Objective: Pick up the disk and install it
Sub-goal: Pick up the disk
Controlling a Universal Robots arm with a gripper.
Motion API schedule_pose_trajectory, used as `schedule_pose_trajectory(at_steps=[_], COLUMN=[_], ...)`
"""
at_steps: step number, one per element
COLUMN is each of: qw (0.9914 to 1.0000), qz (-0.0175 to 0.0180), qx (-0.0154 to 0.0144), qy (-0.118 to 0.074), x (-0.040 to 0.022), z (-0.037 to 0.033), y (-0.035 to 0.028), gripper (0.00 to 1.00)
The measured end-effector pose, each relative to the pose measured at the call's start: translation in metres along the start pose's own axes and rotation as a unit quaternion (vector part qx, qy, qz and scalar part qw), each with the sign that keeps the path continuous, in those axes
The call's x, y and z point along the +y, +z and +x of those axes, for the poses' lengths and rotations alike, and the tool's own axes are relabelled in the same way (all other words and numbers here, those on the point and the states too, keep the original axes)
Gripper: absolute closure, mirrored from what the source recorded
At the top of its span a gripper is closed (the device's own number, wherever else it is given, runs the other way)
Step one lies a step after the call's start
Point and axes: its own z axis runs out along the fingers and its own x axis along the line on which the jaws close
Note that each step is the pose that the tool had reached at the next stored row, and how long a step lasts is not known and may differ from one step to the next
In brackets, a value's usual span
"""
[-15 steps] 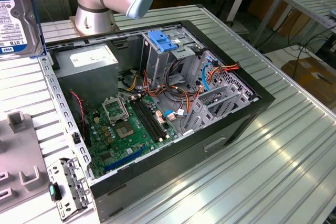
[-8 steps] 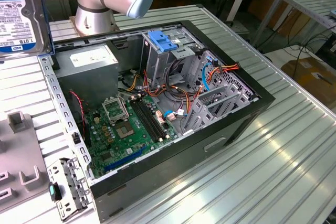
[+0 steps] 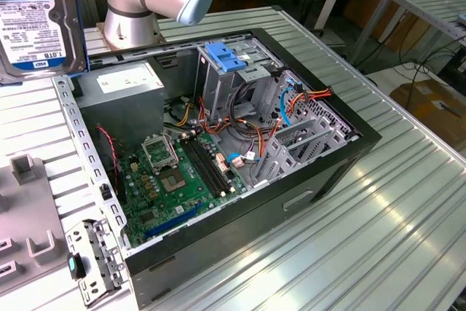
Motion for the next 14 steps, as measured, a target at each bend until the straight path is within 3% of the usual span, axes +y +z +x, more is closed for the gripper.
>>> schedule_pose_trajectory(at_steps=[10, 14], qw=[1.0, 0.99999], qz=[-0.0021, -0.0022], qx=[0.0, 0.0], qy=[0.001, 0.002], x=[-0.0214, -0.0242], z=[-0.0005, 0.0039], y=[-0.0004, -0.0001], gripper=[0.63, 0.63])
